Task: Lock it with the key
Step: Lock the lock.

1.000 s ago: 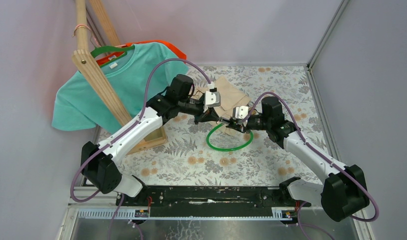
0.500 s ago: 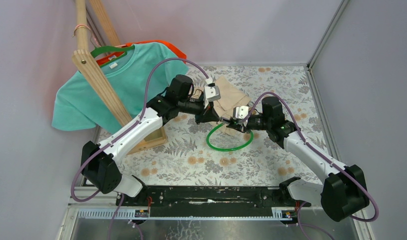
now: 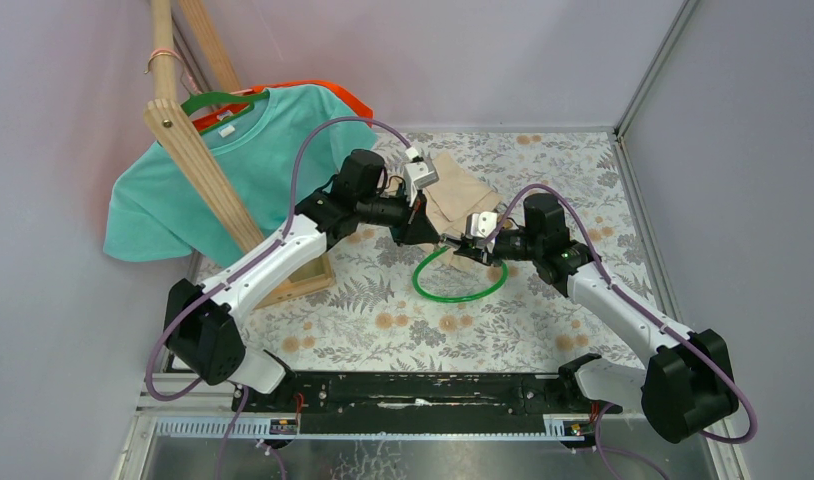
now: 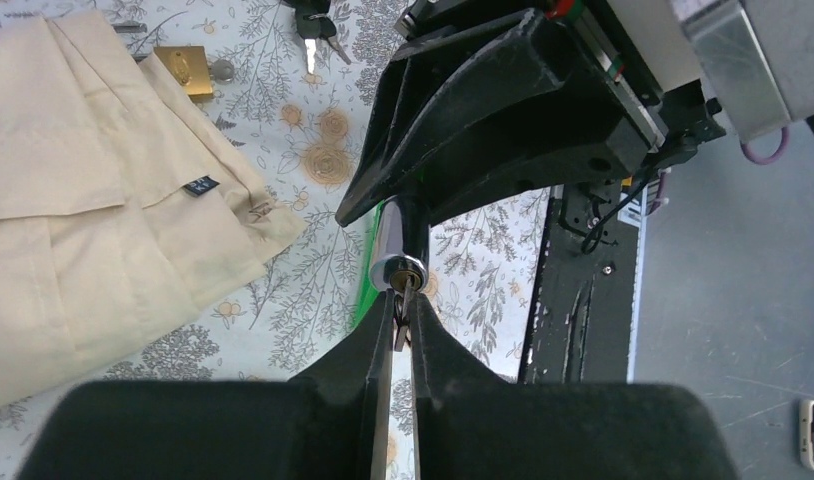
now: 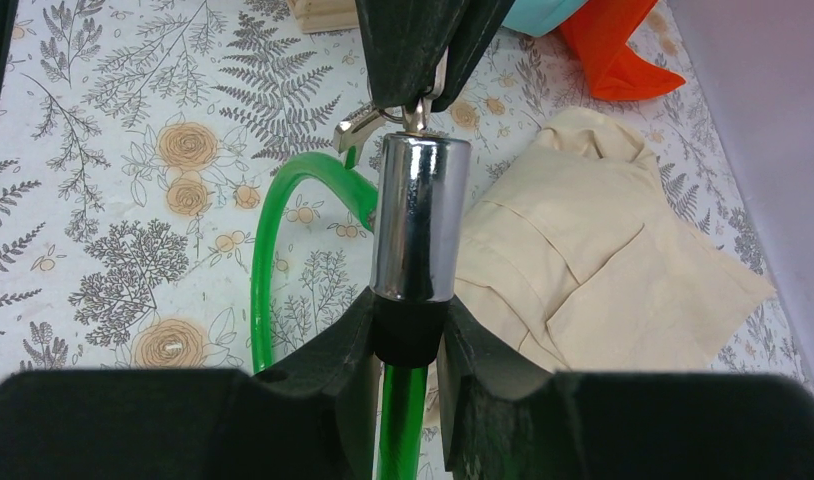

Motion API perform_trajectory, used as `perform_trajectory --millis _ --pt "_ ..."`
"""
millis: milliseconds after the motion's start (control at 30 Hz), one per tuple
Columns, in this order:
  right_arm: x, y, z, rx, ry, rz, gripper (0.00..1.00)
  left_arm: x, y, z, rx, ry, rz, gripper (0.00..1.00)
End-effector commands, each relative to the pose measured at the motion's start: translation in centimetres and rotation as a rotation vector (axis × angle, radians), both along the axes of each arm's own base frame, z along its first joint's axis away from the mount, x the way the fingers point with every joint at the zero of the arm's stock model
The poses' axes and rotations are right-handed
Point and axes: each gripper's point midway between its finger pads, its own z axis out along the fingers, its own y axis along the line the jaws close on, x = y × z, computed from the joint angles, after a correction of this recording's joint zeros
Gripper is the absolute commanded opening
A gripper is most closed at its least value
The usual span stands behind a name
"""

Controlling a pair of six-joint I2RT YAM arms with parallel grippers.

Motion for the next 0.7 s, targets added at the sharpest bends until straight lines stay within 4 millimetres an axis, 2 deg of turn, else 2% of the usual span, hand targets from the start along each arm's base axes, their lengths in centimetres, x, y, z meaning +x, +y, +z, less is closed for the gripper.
perform_trajectory --millis 0,133,467,667 --pt "-1.0 -1.3 -3.6 -0.081 0.115 -0.035 0.00 -0.6 0.3 -0.7 0.002 0.093 0.039 0.00" --pt "-0.9 -1.4 -3.6 -0.083 0.116 -0.039 0.00 -1.0 0.3 0.0 -0.016 0.114 0.037 0.00" --pt "-0.8 -1.7 -4.1 -0.102 0.112 -0.041 0.00 -0.7 0.8 0.8 0.003 0.040 0.035 0.00" --pt "-0.7 -2.0 -4.6 -0.119 0.110 -0.045 0.00 -0.9 1.2 2.2 -0.027 0.030 0.003 0.00"
